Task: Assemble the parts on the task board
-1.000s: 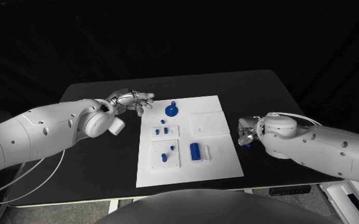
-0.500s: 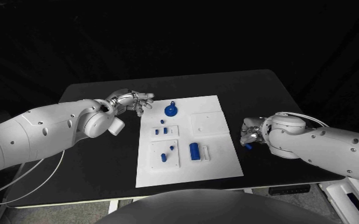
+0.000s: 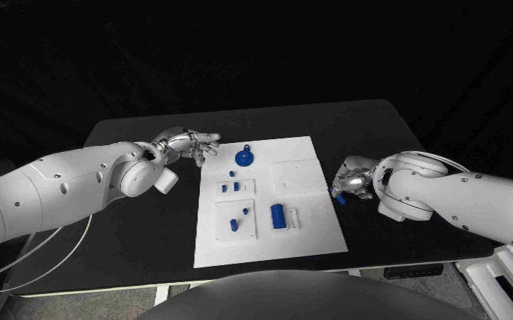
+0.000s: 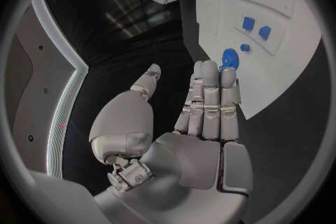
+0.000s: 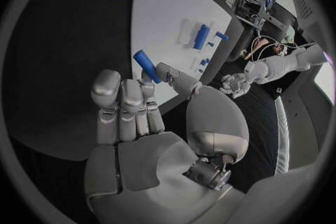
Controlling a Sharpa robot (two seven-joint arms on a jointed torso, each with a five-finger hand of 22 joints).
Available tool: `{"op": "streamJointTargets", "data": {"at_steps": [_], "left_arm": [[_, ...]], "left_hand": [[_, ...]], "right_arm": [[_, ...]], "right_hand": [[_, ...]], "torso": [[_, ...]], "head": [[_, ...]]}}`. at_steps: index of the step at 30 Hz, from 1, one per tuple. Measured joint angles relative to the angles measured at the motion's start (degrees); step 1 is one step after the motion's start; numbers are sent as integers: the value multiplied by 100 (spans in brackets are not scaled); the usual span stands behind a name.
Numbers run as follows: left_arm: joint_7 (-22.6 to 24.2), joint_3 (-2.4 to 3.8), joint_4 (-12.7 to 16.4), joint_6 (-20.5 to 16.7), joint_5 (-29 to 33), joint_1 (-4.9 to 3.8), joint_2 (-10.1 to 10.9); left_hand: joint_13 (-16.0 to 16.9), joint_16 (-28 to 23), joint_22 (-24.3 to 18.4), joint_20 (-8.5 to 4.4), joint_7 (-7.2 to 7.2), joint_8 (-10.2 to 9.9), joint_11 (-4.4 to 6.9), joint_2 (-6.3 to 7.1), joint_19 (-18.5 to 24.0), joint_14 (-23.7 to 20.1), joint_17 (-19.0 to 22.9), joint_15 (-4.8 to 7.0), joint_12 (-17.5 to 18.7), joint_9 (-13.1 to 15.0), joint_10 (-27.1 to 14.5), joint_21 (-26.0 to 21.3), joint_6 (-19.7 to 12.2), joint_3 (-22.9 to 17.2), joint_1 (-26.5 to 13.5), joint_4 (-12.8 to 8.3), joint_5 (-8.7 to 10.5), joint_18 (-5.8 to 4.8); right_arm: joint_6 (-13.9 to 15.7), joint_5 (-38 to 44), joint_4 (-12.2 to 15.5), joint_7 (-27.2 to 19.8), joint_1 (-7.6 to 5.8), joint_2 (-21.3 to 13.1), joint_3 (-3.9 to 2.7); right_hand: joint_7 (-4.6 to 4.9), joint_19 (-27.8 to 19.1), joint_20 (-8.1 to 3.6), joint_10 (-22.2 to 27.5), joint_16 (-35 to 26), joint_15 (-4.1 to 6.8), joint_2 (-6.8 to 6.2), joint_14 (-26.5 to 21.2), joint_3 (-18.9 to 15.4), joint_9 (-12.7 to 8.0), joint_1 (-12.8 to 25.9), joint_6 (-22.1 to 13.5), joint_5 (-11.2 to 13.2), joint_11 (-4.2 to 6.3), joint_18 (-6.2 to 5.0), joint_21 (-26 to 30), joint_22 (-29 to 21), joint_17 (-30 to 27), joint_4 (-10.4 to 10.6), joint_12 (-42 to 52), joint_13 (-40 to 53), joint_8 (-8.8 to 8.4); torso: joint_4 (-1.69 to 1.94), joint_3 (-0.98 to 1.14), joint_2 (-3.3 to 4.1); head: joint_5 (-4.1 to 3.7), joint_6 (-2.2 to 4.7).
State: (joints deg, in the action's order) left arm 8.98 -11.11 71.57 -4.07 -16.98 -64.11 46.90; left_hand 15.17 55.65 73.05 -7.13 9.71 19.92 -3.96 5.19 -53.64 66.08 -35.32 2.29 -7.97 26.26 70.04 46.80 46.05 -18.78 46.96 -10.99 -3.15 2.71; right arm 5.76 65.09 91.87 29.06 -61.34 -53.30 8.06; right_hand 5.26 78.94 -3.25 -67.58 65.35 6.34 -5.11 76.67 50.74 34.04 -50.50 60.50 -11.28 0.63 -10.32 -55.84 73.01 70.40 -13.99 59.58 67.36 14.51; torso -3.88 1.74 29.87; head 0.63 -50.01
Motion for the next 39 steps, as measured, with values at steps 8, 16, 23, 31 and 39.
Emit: {"op": "streamJointTargets", "data": {"at_steps": [8, 16, 23, 31, 39], "left_arm": [[-4, 1, 2, 2, -5, 0, -1], [-9, 1, 5, 5, -8, 0, -4], [-19, 1, 8, 15, -10, 0, -8], [-47, 1, 12, 48, -15, 0, -12], [-66, 1, 13, 66, -21, 0, -13]], "left_hand": [[-1, 0, -1, -12, 0, 0, 0, 0, -12, 0, 0, 0, 0, 0, 0, 0, 0, 0, 0, 0, 0, 0], [-1, 0, -1, -12, 0, 0, 0, 0, -13, 0, 1, 0, 0, 1, 0, 0, 0, 0, 0, 0, 0, 0], [-2, 0, 4, -12, 0, 0, 1, 0, -13, 0, 1, 0, 0, -3, 0, 0, 0, 0, 0, 0, 0, 0], [-1, 0, 3, -12, 20, 0, 1, 0, -13, 0, 2, 0, 0, -4, 0, 0, -21, 0, 0, 0, 0, 0], [-2, 0, 3, -11, 20, 0, 1, 0, -12, 0, 2, 0, 0, -4, 0, 0, -21, 0, 0, 0, 0, 0]], "right_arm": [[178, -731, 26, -30, 24, 297, 16], [309, -1066, -25, -32, 138, 563, 33], [363, -1187, -153, -22, 246, 733, 55], [368, -1154, -252, -20, 402, 891, 75], [396, -972, -352, -25, 465, 1019, 58]], "right_hand": [[0, 9, 9, 0, 0, 0, 0, 0, -56, 3, 0, 0, -27, 0, 0, 0, -7, -3, -8, 0, 0, 1], [-18, 9, 9, 0, 0, 0, 9, 0, -102, 5, 10, 18, -27, 0, 0, 0, -18, -12, -8, 0, 0, 31], [-26, 9, 10, 0, 0, 0, 6, -1, -167, 10, 66, 25, -26, 1, 0, 0, -19, -21, -18, 0, 1, 63], [-26, 7, 8, 0, -25, 18, 44, -25, -214, 12, 105, 24, -71, 1, 0, 0, -28, -32, -25, 0, 2, 62], [-27, -8, -6, -32, -24, 18, 36, -25, -339, 39, 203, 24, -71, 32, 0, 0, -36, -31, -35, -1, 3, 111]], "torso": [[3, 1, 2], [1, 6, 4], [0, 7, 3], [0, 6, 3], [-2, 7, 2]], "head": [[23, 0], [69, 0], [76, 0], [94, 0], [104, 0]]}}
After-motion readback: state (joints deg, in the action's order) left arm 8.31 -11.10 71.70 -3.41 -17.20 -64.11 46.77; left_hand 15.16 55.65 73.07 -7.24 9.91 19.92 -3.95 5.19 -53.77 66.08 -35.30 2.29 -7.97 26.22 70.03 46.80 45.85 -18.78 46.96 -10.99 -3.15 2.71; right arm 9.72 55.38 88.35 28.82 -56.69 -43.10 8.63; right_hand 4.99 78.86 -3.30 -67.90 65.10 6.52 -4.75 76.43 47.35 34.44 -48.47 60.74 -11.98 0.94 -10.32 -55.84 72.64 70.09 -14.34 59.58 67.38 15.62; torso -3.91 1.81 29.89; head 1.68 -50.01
